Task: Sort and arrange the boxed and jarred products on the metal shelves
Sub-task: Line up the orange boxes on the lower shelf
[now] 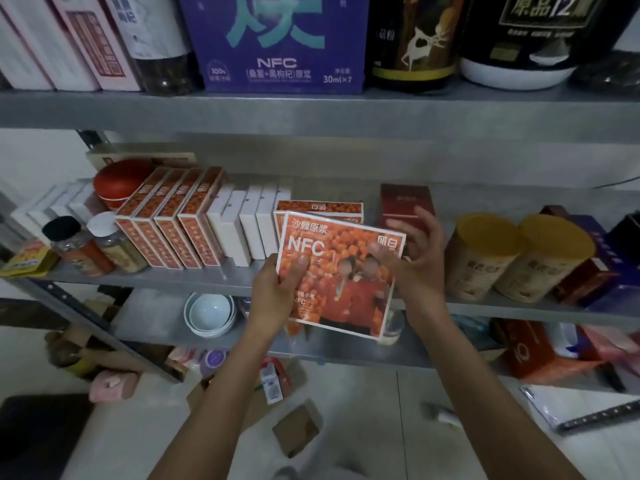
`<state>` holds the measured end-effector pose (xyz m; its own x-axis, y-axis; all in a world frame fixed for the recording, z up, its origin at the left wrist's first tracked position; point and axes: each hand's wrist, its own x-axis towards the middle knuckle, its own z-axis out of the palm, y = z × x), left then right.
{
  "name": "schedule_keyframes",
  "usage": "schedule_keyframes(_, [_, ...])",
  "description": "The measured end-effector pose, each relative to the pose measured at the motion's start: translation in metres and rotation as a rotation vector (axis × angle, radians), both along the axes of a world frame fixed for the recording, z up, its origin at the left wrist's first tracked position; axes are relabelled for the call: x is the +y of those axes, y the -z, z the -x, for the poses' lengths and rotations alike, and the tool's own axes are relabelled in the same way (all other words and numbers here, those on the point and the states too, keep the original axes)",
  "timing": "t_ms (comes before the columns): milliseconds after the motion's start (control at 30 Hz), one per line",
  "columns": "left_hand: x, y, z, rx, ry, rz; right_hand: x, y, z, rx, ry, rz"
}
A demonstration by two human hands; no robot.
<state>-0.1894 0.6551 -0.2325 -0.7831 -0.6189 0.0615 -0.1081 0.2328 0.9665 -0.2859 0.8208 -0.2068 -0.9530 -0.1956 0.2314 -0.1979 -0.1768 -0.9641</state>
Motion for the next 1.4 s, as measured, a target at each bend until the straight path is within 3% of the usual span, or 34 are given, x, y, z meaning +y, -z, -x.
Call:
schedule_keyframes(133, [0.026,0.002,-0.009,-0.093,-0.138,-0.069,0.032,0.011,-0.006,-0.459,-0.245,0.114])
schedule_keyframes(233, [0.041,0.003,-0.017,-0.124,-0.188,-0.167,0.051,0.032,-0.029,-0.448,-0.509,-0.101])
schedule_keyframes(300, [0.049,0.001,-0.022,-0.170,-0.182,-0.179,0.054,0.043,-0.044,-0.481,-0.477,-0.155])
schedule_keyframes(400, [0.055,-0.002,-0.028,-0.207,-0.138,-0.215,0.056,0.049,-0.056,-0.577,-0.322,-0.014])
schedule_keyframes(767, [0.046,-0.026,-0.055,-0.095,0.142,-0.676,0.061,0.034,-0.059,-0.603,-0.250,0.138])
schedule_keyframes(1033, [0.036,-0.033,-0.063,-0.007,0.053,-0.796,0.058,0.010,-0.067,-0.379,-0.207,-0.197])
schedule_keyframes(1133, [0.033,-0.036,-0.065,0.030,0.049,-0.800,0.064,0.006,-0.069,-0.257,-0.212,-0.265])
schedule_keyframes(1300, [0.034,-0.039,-0.070,0.053,0.099,-0.712,0.056,0.009,-0.068,-0.331,-0.153,-0.190])
schedule_keyframes(1400, [0.037,-0.039,-0.070,0.003,0.114,-0.481,0.051,0.012,-0.068,-0.415,-0.051,-0.070])
